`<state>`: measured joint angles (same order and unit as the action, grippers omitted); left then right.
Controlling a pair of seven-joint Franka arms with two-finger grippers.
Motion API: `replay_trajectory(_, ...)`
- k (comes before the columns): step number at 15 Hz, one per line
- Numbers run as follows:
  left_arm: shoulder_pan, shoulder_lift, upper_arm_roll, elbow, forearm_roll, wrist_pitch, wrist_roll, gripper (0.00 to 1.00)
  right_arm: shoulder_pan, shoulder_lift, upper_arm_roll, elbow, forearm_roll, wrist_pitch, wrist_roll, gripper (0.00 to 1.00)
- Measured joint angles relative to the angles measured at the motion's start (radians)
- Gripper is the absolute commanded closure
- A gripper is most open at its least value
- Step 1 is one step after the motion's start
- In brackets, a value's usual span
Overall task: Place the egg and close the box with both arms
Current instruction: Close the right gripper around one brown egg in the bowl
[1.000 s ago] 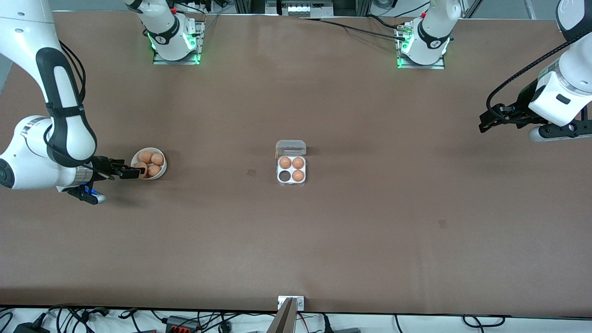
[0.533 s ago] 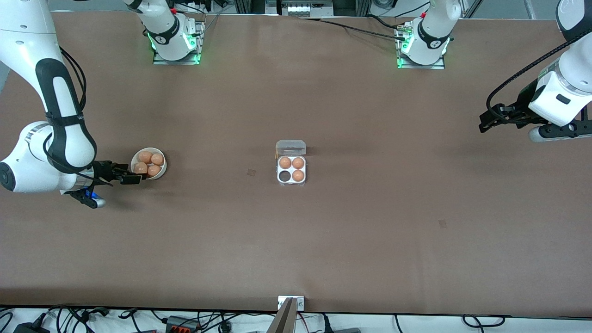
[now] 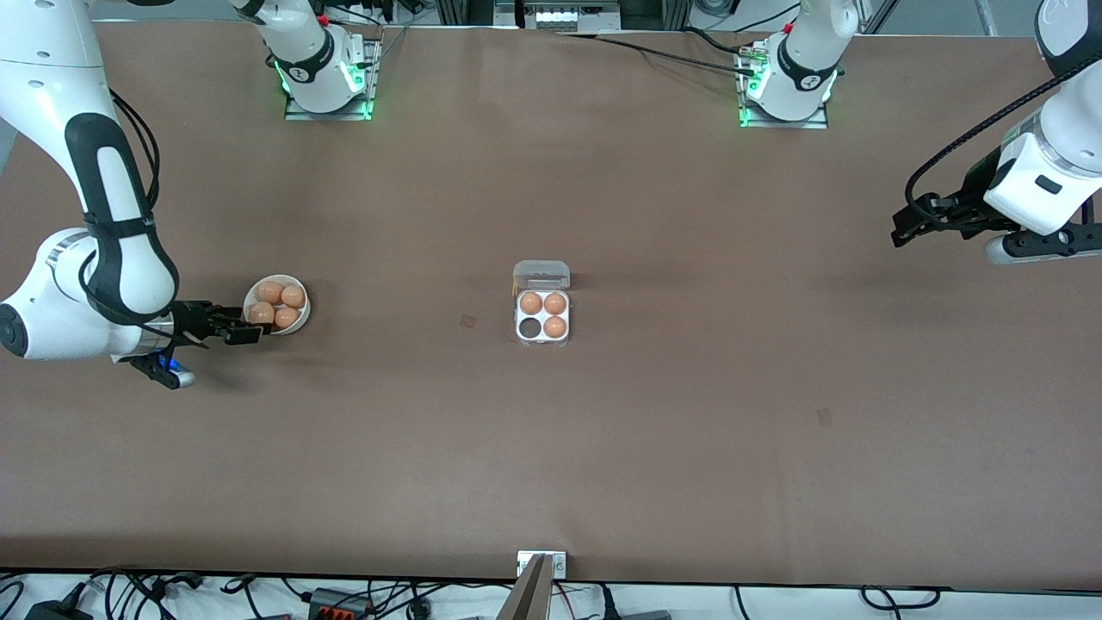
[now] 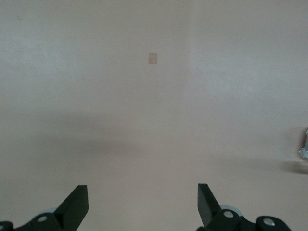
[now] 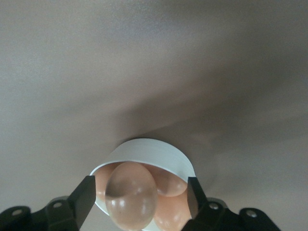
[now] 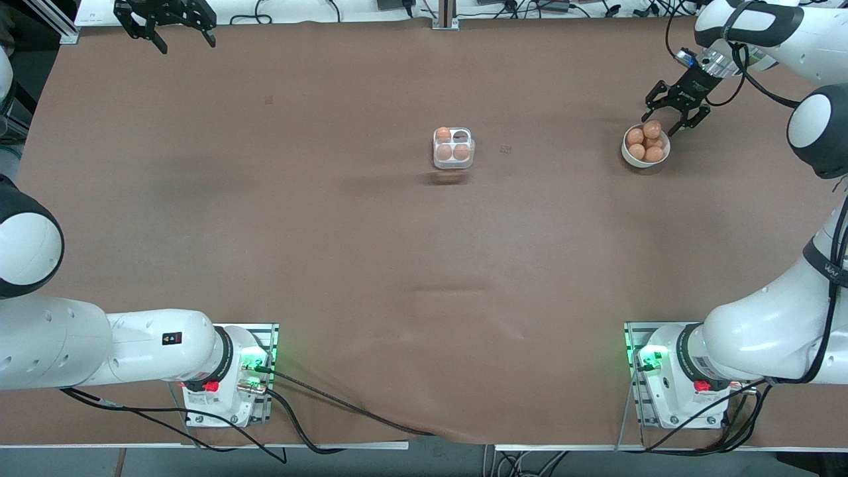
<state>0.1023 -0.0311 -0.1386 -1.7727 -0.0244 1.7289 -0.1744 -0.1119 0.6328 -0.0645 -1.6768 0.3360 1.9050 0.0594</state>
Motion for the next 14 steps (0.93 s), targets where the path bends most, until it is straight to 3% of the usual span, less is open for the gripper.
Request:
replay_trajectory(6,0.0,0.0,0.0,0.0,0.0,0.0,0.0,0.0,0.0,0.0,0.001,0.001,0.003,-0.023,0.001,0.25)
replay_trajectory(8,0.0,0.0,0.0,0.002,0.0,0.0,0.0,0.0,0.0,0.0,0.003,0.002,0.003,-0.027,0.005,0.39)
replay_trajectory(10,0.0,0.0,0.0,0.004,0.0,0.0,0.0,0.0,0.0,0.0,0.004,0.002,0.003,-0.028,0.007,0.66)
replay_trajectory(12,0.0,0.0,0.0,0.004,0.0,0.0,0.0,0.0,0.0,0.0,0.004,0.006,0.003,-0.028,0.007,0.81)
replay_trajectory(14,0.0,0.0,0.0,0.004,0.0,0.0,0.0,0.0,0.0,0.0,0.006,0.025,0.003,-0.046,0.006,0.9)
